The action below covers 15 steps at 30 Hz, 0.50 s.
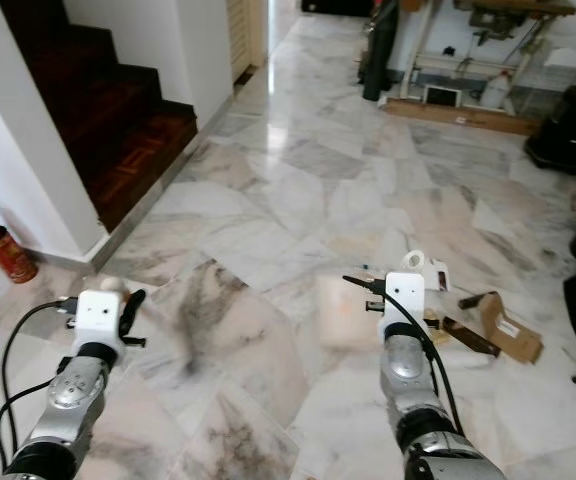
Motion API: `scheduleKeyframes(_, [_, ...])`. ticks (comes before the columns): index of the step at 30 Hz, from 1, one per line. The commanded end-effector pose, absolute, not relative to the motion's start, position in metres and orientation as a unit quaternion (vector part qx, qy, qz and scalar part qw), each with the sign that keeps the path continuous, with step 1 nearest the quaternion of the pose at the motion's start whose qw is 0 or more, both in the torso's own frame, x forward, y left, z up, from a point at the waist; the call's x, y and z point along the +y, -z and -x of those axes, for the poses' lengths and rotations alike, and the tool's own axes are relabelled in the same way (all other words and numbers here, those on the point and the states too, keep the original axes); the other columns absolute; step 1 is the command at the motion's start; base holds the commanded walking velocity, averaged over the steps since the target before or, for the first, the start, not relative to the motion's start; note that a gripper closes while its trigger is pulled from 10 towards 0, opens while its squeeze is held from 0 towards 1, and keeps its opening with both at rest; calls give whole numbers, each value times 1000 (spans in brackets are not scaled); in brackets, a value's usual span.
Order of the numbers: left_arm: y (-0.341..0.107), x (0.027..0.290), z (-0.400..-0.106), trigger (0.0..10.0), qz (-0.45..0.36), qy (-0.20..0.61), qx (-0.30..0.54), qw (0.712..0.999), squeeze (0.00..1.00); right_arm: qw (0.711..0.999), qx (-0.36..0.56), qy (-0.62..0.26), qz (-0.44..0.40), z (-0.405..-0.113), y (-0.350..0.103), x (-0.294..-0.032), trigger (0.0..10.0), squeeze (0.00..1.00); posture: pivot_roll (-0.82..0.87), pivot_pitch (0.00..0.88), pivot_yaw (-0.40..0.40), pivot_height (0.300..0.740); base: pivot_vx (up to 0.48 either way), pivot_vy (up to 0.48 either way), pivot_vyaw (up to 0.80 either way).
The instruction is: Sweep floor
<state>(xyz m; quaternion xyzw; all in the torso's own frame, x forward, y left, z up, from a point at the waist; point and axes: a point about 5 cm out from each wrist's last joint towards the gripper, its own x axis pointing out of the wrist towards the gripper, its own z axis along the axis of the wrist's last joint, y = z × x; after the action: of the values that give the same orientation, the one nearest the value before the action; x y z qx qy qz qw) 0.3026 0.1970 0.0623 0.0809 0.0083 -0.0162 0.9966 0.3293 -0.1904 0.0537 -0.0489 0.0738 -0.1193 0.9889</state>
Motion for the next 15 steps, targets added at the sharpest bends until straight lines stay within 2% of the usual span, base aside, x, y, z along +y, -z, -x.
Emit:
scheduleKeyframes(1, [-63, 205, -298, 10000, -85, 5, 13, 996, 0, 983, 90, 157, 33, -324, -48, -205, 10000, 0, 36, 0, -61, 740, 0, 0, 0])
scheduleKeyframes(9, [-89, 206, -303, 10000, -75, 15, -31, 997, 0, 985, 75, 150, 36, -326, -53, -202, 10000, 0, 38, 0, -64, 740, 0, 0, 0])
scheduleKeyframes(15, [-94, 191, -305, 10000, -72, 73, -26, 994, 0, 986, 81, 143, 4, -325, -50, -199, 10000, 0, 39, 0, -61, 740, 0, 0, 0])
